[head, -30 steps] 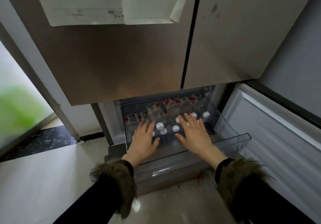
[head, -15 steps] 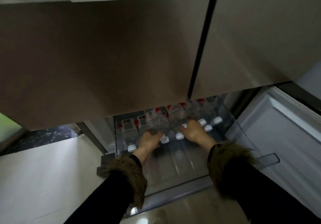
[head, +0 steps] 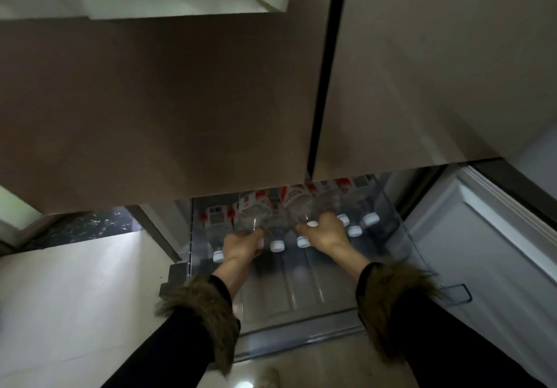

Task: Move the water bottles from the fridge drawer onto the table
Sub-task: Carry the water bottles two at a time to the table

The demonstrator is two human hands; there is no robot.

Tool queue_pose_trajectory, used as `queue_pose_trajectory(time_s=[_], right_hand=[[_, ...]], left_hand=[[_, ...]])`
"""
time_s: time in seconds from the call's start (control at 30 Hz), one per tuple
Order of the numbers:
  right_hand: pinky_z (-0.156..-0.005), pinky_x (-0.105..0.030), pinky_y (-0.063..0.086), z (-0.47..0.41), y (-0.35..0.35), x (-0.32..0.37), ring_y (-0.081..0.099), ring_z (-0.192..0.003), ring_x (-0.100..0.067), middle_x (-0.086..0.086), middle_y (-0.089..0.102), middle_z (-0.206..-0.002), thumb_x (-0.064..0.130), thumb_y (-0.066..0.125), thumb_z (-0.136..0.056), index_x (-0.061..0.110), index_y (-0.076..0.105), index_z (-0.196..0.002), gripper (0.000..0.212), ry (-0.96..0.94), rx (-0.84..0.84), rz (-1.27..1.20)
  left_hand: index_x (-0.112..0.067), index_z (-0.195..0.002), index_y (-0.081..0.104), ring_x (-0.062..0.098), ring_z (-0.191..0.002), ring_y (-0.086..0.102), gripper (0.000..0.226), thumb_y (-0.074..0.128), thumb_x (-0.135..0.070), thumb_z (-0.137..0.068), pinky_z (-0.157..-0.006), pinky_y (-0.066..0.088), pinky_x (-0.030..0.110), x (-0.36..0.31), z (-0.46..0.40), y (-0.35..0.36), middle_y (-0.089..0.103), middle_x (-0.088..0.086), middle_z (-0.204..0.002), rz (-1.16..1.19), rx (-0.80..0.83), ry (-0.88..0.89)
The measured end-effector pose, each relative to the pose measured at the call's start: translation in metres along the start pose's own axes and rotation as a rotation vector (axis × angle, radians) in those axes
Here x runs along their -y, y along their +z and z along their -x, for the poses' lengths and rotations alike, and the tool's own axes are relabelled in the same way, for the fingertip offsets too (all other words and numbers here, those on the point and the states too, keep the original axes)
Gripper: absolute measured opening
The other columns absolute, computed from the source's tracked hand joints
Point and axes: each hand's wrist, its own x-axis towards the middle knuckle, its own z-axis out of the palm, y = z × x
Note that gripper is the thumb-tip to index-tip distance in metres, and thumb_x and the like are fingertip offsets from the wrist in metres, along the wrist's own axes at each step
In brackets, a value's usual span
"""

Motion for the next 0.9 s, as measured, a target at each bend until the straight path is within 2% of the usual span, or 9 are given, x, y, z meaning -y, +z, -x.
queue_pose_trajectory(time_s=[0.1,0.17,0.23,0.33,0.47,0.57,0.67,0.77,0.9], right_hand=[[-0.062,-0.014,0.041,0.019,-0.013,-0.001,0.055,-0.090,-0.018,-0.011,0.059,-0.112,0.026,0.060,-0.087,0.000,0.052,-0.115,0.040,-0.080,-0.049,-0.007],[-0.054,-0.013,0.038,0.034,-0.022,-0.001,0.050,-0.085,-0.016,-0.012,0.057,-0.112,0.028,0.061,-0.086,0.001,0.048,-0.118,0.043,-0.140,-0.087,0.003],[-0.055,-0.020,0.037,0.049,-0.030,0.001,0.050,-0.082,-0.018,-0.011,0.058,-0.104,0.029,0.061,-0.083,0.002,0.049,-0.111,0.041,-0.197,-0.149,0.033],[-0.058,-0.024,0.035,0.069,-0.040,0.004,0.052,-0.081,-0.022,-0.007,0.054,-0.090,0.032,0.061,-0.083,0.006,0.046,-0.097,0.033,-0.296,-0.241,0.068],[-0.065,-0.031,0.037,0.085,-0.055,0.008,0.054,-0.086,-0.027,-0.012,0.059,-0.095,0.036,0.060,-0.083,0.006,0.047,-0.098,0.036,-0.376,-0.290,0.110],[-0.067,-0.032,0.040,0.089,-0.058,0.012,0.057,-0.094,-0.031,-0.014,0.061,-0.101,0.037,0.060,-0.082,0.006,0.051,-0.103,0.038,-0.383,-0.274,0.174],[-0.066,-0.034,0.045,0.092,-0.049,0.011,0.059,-0.093,-0.032,-0.015,0.063,-0.101,0.036,0.062,-0.081,0.006,0.052,-0.103,0.038,-0.395,-0.201,0.253],[-0.067,-0.036,0.049,0.094,-0.040,0.010,0.060,-0.089,-0.029,-0.014,0.064,-0.099,0.035,0.063,-0.080,0.006,0.053,-0.104,0.039,-0.375,-0.157,0.293],[-0.064,-0.032,0.046,0.093,-0.028,0.014,0.059,-0.086,-0.027,-0.013,0.064,-0.099,0.035,0.062,-0.081,0.007,0.053,-0.104,0.038,-0.400,-0.159,0.350]], left_hand=[[-0.009,-0.087,0.061,0.026,-0.080,0.062,0.018,0.068,-0.024,-0.080,-0.074,0.054,0.037,-0.006,0.022,-0.010,0.064,0.009,-0.082,-0.049,-0.142,0.152],[-0.008,-0.093,0.054,0.026,-0.083,0.059,0.028,0.067,-0.029,-0.079,-0.072,0.050,0.035,-0.014,0.042,-0.019,0.061,0.010,-0.089,-0.140,-0.265,0.261],[-0.007,-0.099,0.048,0.025,-0.083,0.054,0.034,0.065,-0.030,-0.081,-0.071,0.045,0.033,-0.019,0.061,-0.031,0.056,0.010,-0.094,-0.217,-0.341,0.374],[-0.006,-0.103,0.047,0.023,-0.083,0.052,0.036,0.063,-0.033,-0.084,-0.069,0.042,0.032,-0.023,0.083,-0.047,0.055,0.010,-0.096,-0.357,-0.374,0.491],[-0.010,-0.096,0.045,0.020,-0.079,0.055,0.031,0.062,-0.034,-0.085,-0.062,0.046,0.027,-0.031,0.100,-0.064,0.056,0.007,-0.091,-0.485,-0.311,0.646],[-0.011,-0.091,0.047,0.022,-0.076,0.060,0.030,0.064,-0.035,-0.083,-0.066,0.055,0.037,-0.032,0.107,-0.072,0.061,0.007,-0.087,-0.593,-0.255,0.712],[-0.012,-0.090,0.047,0.019,-0.072,0.058,0.029,0.065,-0.033,-0.083,-0.057,0.052,0.029,-0.032,0.110,-0.075,0.060,0.005,-0.083,-0.717,-0.187,0.754],[-0.014,-0.088,0.047,0.020,-0.072,0.060,0.028,0.065,-0.035,-0.082,-0.061,0.053,0.032,-0.029,0.108,-0.074,0.061,0.003,-0.081,-0.849,-0.122,0.817],[-0.011,-0.090,0.051,0.024,-0.073,0.062,0.031,0.065,-0.037,-0.081,-0.066,0.053,0.038,-0.024,0.098,-0.071,0.065,0.009,-0.083,-0.954,-0.078,0.910]])
